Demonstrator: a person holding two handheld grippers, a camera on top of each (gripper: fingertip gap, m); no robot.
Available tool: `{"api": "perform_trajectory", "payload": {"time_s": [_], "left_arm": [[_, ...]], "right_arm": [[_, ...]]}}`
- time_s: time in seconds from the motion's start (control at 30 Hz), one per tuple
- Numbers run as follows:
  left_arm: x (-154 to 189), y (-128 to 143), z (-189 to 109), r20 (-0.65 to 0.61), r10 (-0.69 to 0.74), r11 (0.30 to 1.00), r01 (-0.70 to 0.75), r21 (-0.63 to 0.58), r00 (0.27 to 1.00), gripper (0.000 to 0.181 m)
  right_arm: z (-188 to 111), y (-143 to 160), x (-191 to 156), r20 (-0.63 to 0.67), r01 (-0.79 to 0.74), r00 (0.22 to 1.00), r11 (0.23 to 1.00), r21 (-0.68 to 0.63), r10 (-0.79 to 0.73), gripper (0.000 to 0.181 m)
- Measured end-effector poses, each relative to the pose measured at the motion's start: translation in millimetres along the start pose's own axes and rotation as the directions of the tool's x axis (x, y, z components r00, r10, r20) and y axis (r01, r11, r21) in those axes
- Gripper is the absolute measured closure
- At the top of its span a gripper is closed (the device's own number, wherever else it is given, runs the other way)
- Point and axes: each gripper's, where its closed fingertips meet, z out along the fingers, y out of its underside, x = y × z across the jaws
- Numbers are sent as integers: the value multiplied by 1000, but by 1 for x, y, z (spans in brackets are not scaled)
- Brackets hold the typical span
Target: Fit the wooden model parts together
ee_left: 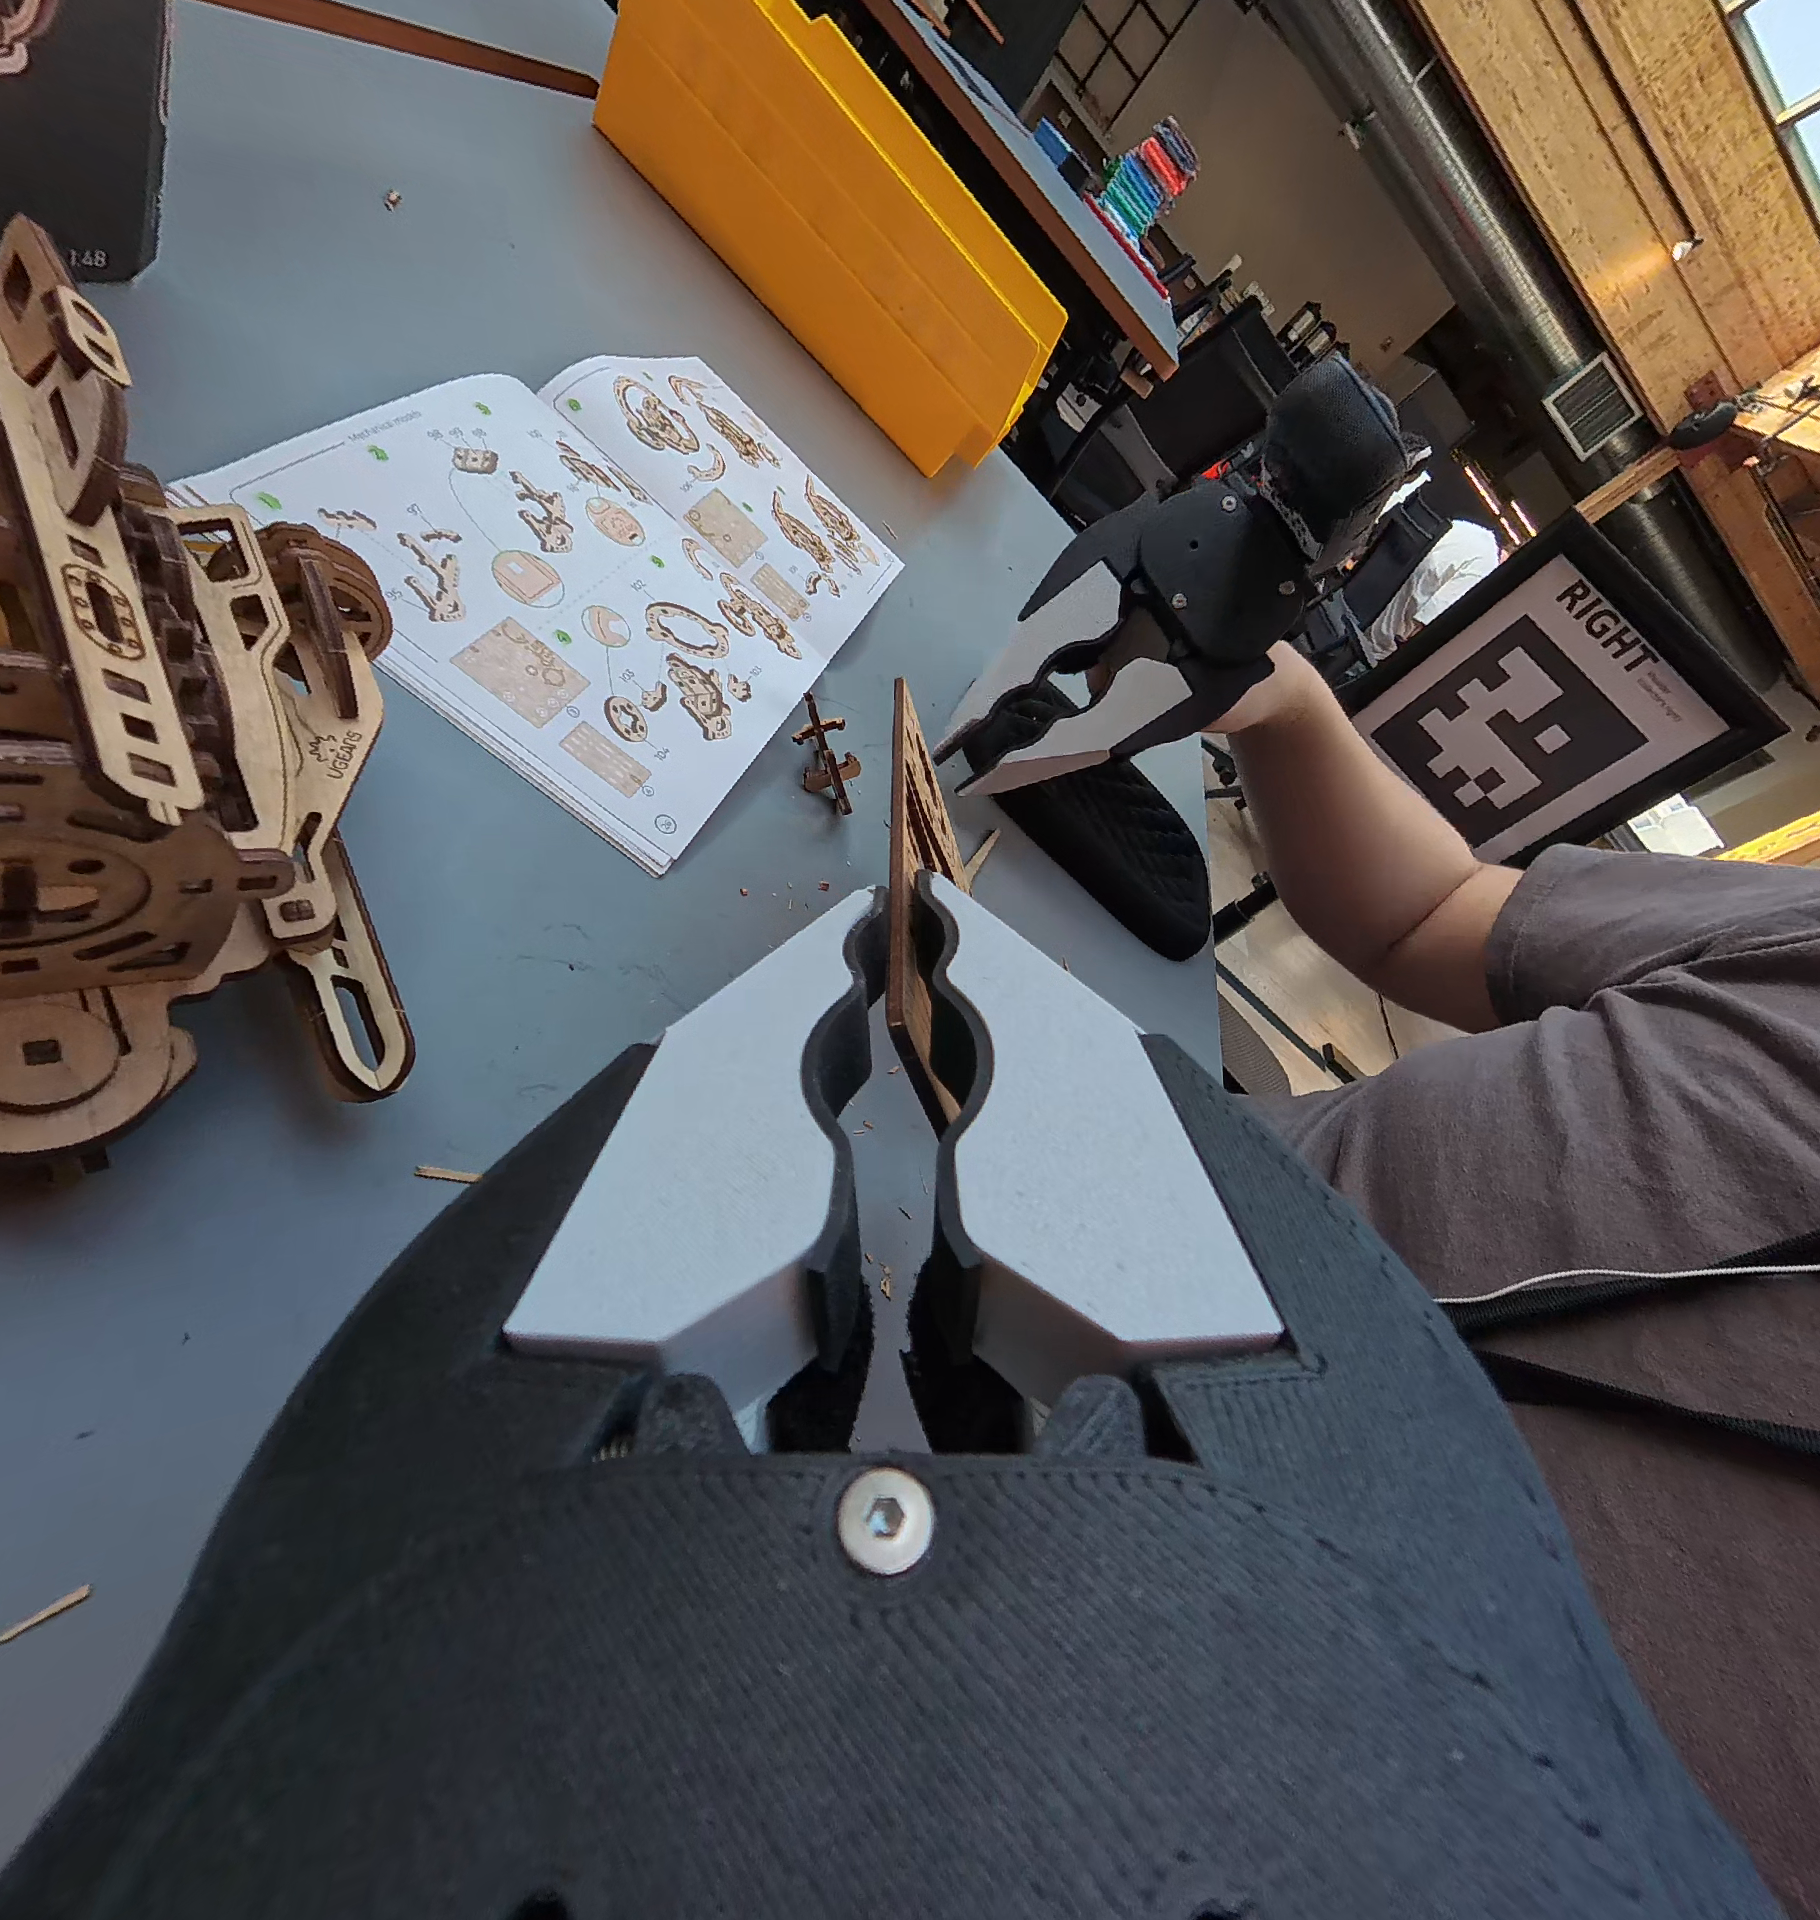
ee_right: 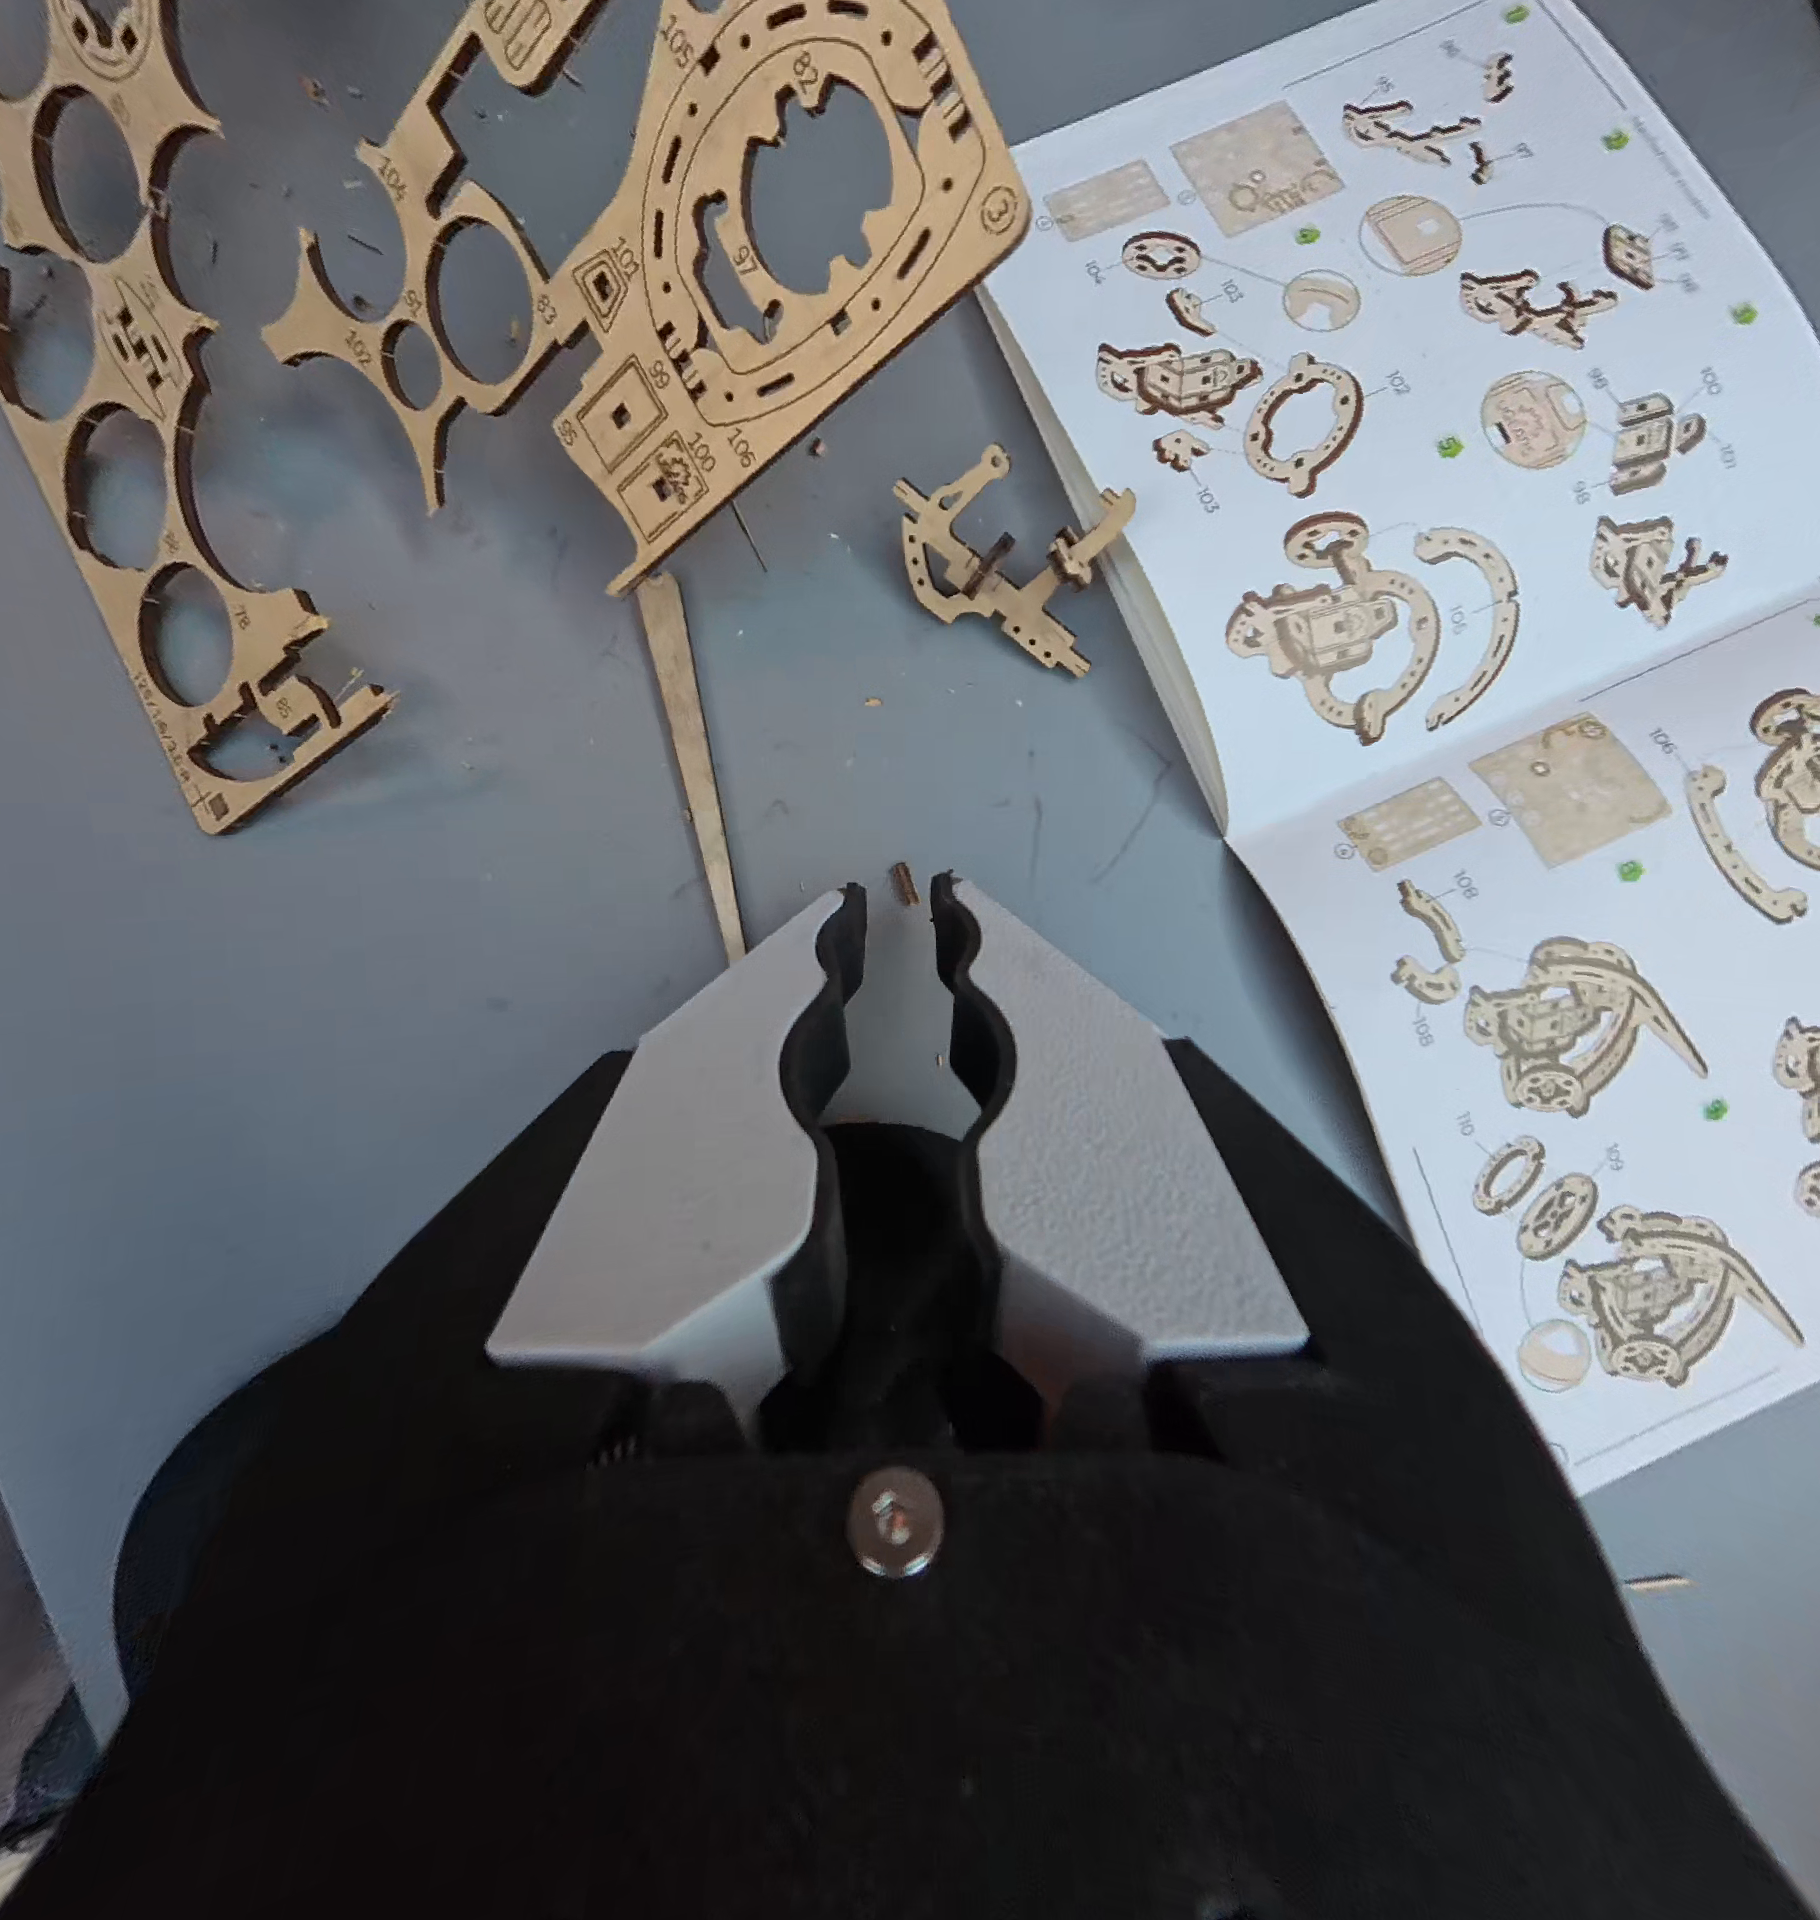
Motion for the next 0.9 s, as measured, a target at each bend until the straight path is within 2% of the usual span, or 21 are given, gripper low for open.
{"api": "perform_trajectory", "payload": {"time_s": [0.03,0.1,0.27,0.43,0.73,0.9], "left_arm": [[0,0,0,0,1,1000,-1,0,1000,180],[0,0,0,0,4,1000,-4,-1,1000,180],[-1,1,0,-3,1,1000,-1,-3,1000,180],[0,2,2,-10,2,1000,-2,-10,1000,180],[1,4,3,-16,5,1000,-5,-17,1000,180],[1,4,3,-15,6,1000,-6,-16,1000,180]], "right_arm": [[1,2,2,-1,25,1000,999,-23,-25,169],[5,7,4,9,47,999,997,-62,-46,165],[7,9,-1,98,85,992,994,-75,-77,159],[8,8,-1,128,152,982,984,-88,-140,159],[10,6,-2,177,224,963,968,-114,-202,178],[11,5,0,180,207,966,973,-101,-186,180]]}}
